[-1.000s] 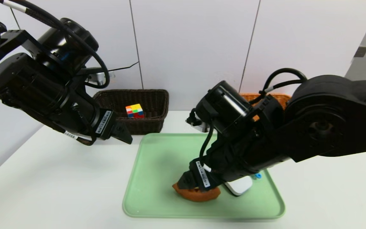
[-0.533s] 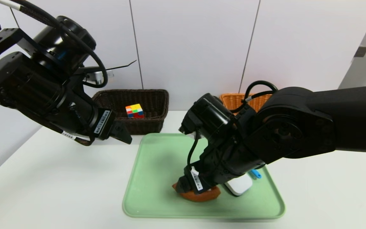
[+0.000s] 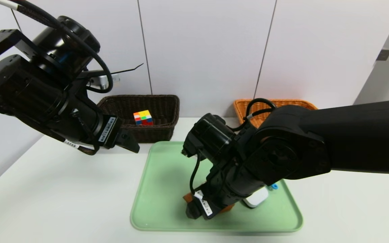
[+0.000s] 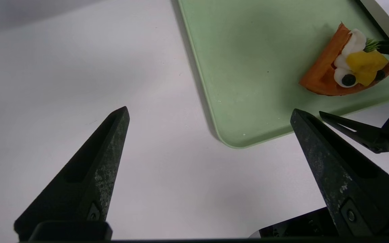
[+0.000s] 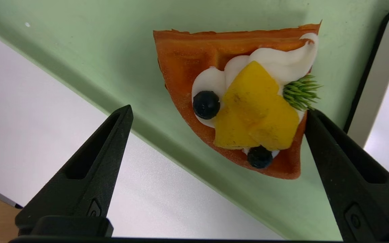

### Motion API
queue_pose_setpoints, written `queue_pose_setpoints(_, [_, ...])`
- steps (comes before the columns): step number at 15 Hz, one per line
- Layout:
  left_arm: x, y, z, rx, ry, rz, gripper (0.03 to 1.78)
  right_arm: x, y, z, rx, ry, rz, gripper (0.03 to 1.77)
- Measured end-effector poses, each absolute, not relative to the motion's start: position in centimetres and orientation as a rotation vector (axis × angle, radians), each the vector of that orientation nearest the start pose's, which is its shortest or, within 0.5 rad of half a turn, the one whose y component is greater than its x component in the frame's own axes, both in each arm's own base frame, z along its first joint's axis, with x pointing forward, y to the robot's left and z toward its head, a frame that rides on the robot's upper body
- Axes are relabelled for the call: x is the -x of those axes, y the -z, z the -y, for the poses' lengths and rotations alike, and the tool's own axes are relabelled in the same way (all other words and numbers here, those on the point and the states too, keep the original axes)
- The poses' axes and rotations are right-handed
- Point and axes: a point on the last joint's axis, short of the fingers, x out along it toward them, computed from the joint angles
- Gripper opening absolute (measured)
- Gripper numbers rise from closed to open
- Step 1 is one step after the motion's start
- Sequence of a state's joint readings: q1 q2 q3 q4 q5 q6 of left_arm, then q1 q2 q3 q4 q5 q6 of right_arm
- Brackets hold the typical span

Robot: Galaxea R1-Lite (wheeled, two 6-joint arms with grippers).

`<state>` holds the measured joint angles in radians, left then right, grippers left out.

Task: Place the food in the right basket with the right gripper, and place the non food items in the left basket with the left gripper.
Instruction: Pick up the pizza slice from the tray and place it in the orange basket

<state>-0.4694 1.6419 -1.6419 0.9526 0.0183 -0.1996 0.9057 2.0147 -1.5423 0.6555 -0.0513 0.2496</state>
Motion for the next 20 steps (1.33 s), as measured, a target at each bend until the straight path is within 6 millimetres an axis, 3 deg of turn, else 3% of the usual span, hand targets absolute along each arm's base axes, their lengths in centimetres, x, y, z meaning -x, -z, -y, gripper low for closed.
queue_pose_setpoints(4, [-22.7,-29.0,11.4,-0.048,0.323,-0.955,1.69,-22.6,-15.9,-28.7,0.339,-0.606,-1.113,1.69])
queue_pose_setpoints(6, [-22.7,-28.9,11.4,-0.048,0.323,-0.956,1.69,-22.6,-15.7,-28.8,0.343,-0.601,-1.118,1.33])
queue_pose_setpoints(8, [-22.6,-28.9,11.4,-0.049,0.324,-0.957,1.69,-22.7,-15.6,-28.9,0.353,-0.581,-1.11,1.07])
queue_pose_setpoints(12, [-22.6,-28.9,11.4,-0.048,0.324,-0.956,1.69,-22.9,-16.2,-28.8,0.337,-0.581,-1.089,0.87])
queue_pose_setpoints(16, [-22.6,-29.0,11.4,-0.048,0.324,-0.953,1.69,-23.8,-20.4,-27.2,0.23,-0.569,-0.98,0.85])
queue_pose_setpoints(20, [-22.5,-29.0,11.4,-0.048,0.326,-0.952,1.69,-25.5,-25.3,-23.0,0.1,-0.497,-0.846,0.85])
